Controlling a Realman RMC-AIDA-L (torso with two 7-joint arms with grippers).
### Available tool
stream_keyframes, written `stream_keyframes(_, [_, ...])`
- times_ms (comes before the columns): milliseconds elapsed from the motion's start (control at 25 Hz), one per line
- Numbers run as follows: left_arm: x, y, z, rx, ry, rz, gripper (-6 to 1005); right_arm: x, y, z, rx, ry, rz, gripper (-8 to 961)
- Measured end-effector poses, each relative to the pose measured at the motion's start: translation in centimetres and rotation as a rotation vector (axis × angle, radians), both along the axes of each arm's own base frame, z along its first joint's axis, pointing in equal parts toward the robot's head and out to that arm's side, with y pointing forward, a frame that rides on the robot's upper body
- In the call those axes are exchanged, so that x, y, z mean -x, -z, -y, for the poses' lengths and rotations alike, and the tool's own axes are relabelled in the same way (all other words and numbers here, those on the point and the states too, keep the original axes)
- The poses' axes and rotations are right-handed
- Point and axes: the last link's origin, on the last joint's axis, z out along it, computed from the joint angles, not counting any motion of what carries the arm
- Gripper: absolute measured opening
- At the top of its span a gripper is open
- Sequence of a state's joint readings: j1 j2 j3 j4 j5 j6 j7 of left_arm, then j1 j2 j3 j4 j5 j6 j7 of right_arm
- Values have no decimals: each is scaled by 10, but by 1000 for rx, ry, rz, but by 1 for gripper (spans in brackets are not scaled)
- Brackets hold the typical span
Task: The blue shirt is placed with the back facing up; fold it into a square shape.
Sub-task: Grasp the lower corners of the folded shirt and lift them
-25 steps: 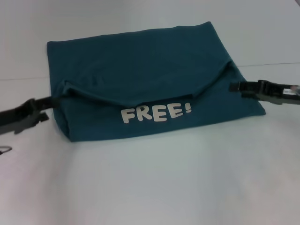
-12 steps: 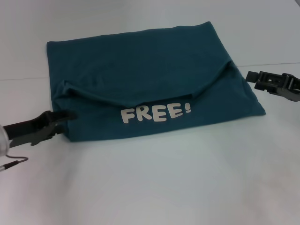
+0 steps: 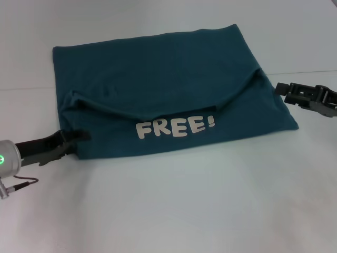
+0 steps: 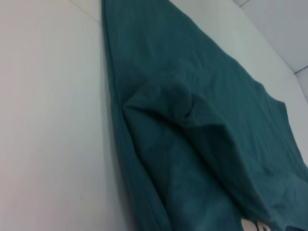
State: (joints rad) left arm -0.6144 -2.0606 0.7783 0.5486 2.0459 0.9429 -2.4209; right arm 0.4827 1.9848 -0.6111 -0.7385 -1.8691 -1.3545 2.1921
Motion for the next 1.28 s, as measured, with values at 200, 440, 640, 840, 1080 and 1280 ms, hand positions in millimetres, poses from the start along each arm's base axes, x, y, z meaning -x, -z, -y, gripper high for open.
stream_keyframes(200, [-4, 6, 0, 18, 8, 1, 673, -1, 3, 0, 10, 4, -10, 673])
stream_keyframes(440, [-10, 17, -4, 51, 17, -18, 674, 0, 5, 0, 19, 2, -10, 673])
stream_keyframes(640, [-12, 19, -7, 49, 16, -23, 645, 0, 5, 0, 20, 1, -9, 674])
stream_keyframes(840, [-10, 19, -7, 45, 7, -25, 609, 0, 6, 0, 20, 1, -9, 674])
stream_keyframes(1080, [-9, 19, -5, 46, 3, -24, 505, 1, 6, 0, 25, -6, -9, 673])
stream_keyframes(1280, [-8, 18, -5, 49, 4, -24, 312, -2, 7, 1, 44, -3, 27, 673])
